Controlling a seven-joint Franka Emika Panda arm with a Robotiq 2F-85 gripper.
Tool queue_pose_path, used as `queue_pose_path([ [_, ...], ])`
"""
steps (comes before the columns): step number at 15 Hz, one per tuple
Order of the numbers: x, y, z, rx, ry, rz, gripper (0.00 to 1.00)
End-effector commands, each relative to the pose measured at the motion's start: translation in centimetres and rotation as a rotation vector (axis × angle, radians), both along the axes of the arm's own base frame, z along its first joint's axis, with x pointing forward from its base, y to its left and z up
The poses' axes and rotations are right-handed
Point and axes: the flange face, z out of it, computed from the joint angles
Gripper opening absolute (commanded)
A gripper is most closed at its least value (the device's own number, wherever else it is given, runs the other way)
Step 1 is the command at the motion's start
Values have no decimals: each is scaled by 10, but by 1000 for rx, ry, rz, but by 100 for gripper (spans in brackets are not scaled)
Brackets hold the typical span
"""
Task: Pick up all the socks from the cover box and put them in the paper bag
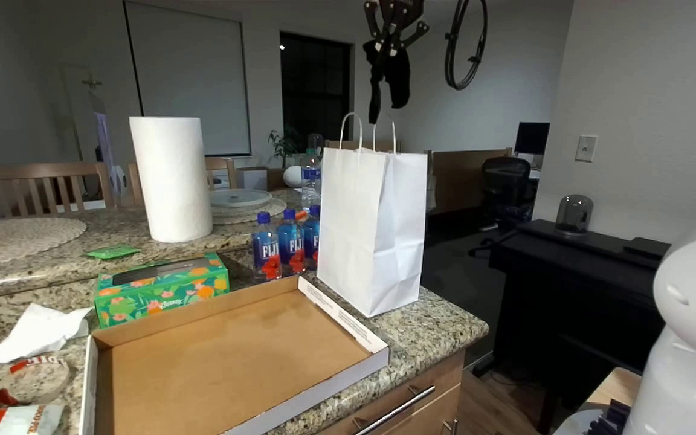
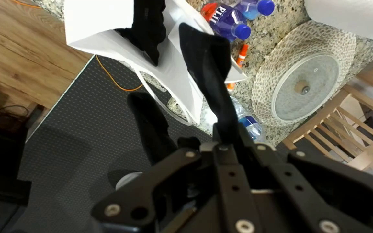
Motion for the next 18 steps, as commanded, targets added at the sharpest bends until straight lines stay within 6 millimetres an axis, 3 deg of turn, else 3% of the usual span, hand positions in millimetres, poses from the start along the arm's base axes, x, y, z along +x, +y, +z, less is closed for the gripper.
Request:
queue_pose_path([
  [1, 10, 8, -14, 16, 54, -17, 8],
  [6, 27, 19, -33, 3, 103, -1, 7],
  [11, 35, 16, -47, 8, 139, -2, 8],
  [13, 35, 16, -49, 12, 153, -2, 23],
  [14, 35, 16, -51, 11, 161, -1, 37],
  [18, 36, 19, -56, 2, 197, 1, 63],
])
